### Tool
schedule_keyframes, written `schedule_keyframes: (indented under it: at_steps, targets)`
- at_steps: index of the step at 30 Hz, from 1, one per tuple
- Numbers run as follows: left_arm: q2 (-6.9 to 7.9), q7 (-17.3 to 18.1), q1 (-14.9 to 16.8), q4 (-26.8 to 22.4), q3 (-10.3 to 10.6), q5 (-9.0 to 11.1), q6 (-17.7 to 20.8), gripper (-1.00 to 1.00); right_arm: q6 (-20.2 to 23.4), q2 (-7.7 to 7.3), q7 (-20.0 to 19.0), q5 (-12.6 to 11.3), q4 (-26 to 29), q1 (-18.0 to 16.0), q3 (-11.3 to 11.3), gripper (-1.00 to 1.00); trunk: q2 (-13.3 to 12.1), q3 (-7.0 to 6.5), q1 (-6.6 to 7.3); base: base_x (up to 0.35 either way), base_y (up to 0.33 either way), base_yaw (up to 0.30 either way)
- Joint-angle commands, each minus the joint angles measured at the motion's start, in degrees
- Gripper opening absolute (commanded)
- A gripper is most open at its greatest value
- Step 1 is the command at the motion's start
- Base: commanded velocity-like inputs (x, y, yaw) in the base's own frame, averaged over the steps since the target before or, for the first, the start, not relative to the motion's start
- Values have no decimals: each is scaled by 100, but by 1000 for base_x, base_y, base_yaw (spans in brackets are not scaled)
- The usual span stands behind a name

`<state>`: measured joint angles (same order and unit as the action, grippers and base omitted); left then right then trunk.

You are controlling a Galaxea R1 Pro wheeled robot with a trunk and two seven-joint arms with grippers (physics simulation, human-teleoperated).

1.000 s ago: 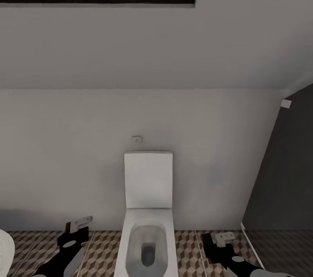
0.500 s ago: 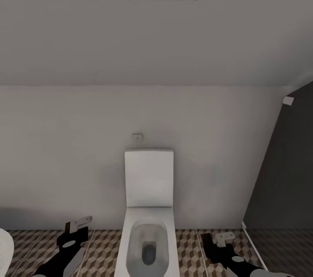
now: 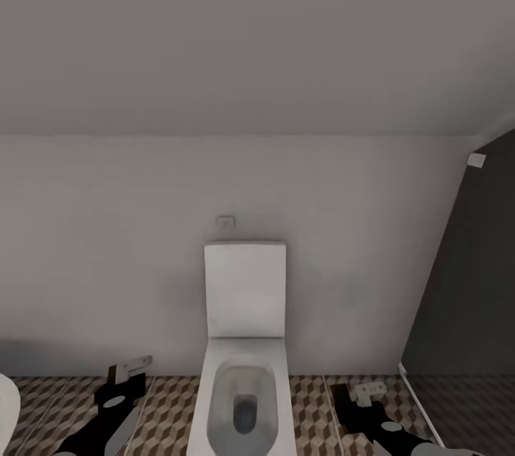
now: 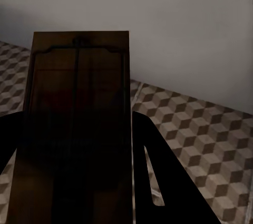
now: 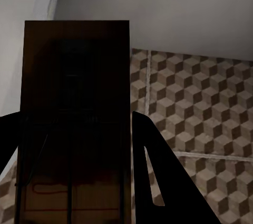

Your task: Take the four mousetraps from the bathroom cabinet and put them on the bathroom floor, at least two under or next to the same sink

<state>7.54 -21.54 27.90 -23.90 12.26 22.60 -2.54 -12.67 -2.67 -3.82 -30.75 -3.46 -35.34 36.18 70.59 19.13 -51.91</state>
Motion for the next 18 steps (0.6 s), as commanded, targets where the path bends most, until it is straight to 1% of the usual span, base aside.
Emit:
schedule_keyframes:
  at_steps: [1, 18]
  targets:
    - [4, -43, 5, 0, 48, 43, -18, -100, -34, 4, -40, -72, -23, -8, 38, -100, 46, 25, -23, 0, 0, 0]
    - [-13, -43, 5, 0, 57, 44, -18, -100, -34, 4, -37, -71, -23, -8, 39, -100, 728, 331, -396, 0, 0, 0]
